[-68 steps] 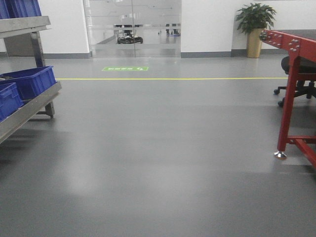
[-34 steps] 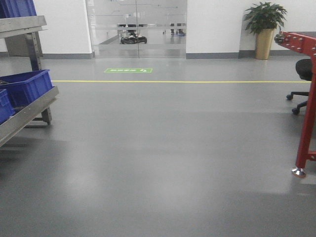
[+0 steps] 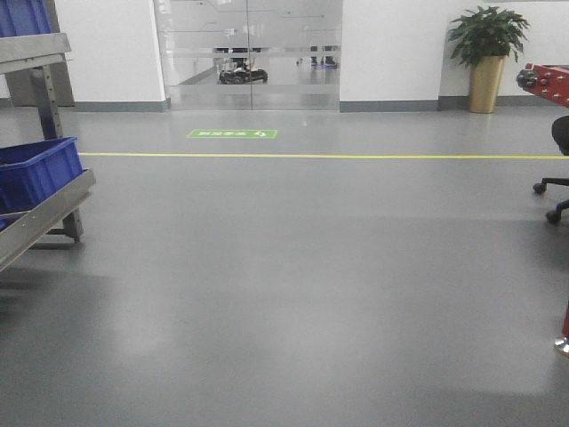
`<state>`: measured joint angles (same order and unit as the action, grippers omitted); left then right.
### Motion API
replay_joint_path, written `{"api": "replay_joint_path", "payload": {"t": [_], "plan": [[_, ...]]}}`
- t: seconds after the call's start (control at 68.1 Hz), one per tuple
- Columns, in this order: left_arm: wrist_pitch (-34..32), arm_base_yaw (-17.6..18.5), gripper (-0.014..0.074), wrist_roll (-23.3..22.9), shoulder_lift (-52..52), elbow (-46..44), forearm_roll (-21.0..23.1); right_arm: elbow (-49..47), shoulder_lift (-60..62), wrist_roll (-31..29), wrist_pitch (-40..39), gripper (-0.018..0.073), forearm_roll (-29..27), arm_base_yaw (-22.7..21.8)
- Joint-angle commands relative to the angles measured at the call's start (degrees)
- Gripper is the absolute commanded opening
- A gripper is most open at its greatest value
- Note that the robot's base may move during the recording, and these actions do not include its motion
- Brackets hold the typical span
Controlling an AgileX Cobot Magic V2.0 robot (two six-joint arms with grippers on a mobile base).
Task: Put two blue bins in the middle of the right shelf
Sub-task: 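Drive the base across the floor carrying the light-blue bin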
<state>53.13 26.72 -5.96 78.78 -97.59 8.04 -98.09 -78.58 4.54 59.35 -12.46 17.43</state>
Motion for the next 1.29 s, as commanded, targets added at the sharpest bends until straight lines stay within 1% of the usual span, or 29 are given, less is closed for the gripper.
{"api": "replay_joint_path", "payload": {"t": [0.0,1.278], "plan": [[-3.6,0.2,-0.0111,2.6,-1.5,-1.2,2.9,-0.7,0.5,-1.0,-4.5,-0.0154,-0.1,-0.1],[-3.6,0.2,-0.0111,2.6,-1.5,-1.2,2.8,-0.7,0.5,-1.0,-4.5,-0.0154,-0.1,-0.1]]}}
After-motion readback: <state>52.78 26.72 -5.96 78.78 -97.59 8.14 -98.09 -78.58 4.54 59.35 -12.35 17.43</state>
